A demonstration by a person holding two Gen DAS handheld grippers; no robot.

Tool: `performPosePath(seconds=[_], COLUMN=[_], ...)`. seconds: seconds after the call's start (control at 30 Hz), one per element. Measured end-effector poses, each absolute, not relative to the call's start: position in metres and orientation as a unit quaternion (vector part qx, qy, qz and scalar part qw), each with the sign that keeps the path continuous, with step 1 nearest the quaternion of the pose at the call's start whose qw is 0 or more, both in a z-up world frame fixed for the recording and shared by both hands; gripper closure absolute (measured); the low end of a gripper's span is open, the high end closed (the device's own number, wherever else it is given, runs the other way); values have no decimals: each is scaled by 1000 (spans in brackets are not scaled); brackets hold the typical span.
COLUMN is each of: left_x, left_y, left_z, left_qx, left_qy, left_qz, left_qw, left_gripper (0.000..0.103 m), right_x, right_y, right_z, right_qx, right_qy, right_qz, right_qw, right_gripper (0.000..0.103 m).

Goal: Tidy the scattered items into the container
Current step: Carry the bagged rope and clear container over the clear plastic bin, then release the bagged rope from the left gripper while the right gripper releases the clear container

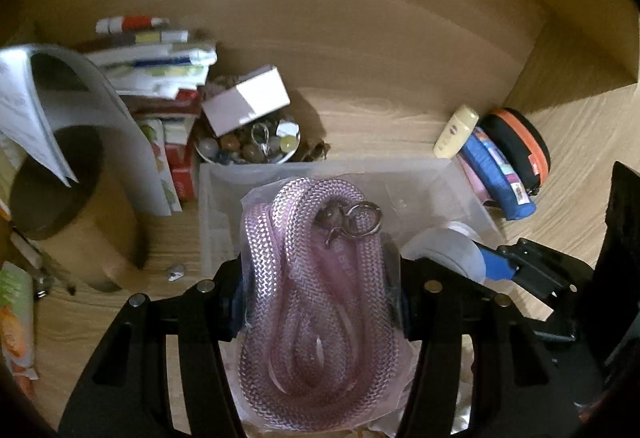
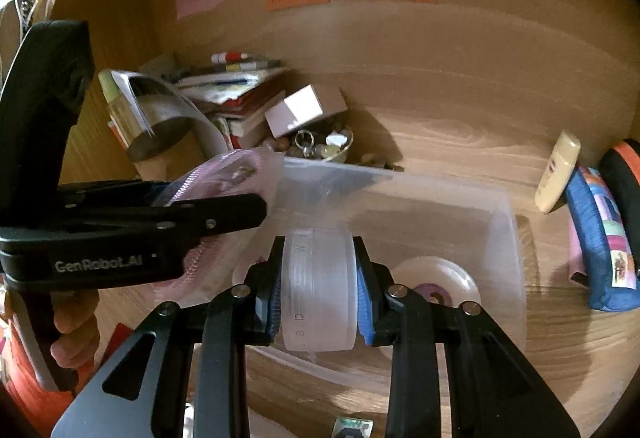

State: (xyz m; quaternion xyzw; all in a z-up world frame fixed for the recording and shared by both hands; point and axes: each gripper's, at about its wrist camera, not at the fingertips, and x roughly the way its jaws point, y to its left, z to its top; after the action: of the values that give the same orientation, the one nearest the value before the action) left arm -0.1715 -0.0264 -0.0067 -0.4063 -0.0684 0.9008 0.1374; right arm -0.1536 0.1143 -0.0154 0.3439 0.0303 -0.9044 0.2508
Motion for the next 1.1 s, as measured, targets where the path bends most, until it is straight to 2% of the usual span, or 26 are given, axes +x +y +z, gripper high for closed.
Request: performPosePath(seconds=[0.47, 0.6, 0.83, 0.9, 0.97, 1.07, 1.1], left_x=[-179, -176, -171, -170, -167, -162, -162], left_y=[-21, -15, -14, -15, -17, -18, -18], left_z=[-28, -29, -27, -25, -21, -15, -14], left_qx=[-414, -414, -408, -406, -397, -384, -381], left_qy=[-26, -7, -1, -5, -10, -12, -14], left_qz=[903, 903, 906, 906, 911, 916, 917], left_qw=[113, 115, 118, 118, 114, 116, 117], left_gripper=[45, 37, 31, 23, 16, 15, 13], right_x=[-154, -154, -153, -153, -152, -147, -146], right_y=[97, 95, 92, 92, 91, 92, 92], right_z=[-36, -40, -40, -40, -39, -37, -35], right_qx=[362, 368, 371, 371, 369, 357, 354], right_qy=[85, 92, 93, 93, 92, 97, 97], right_qz=[-899, -897, -897, -896, -897, -901, -902], right_qw=[231, 225, 224, 225, 226, 226, 227], right_gripper=[76, 76, 76, 76, 74, 68, 64])
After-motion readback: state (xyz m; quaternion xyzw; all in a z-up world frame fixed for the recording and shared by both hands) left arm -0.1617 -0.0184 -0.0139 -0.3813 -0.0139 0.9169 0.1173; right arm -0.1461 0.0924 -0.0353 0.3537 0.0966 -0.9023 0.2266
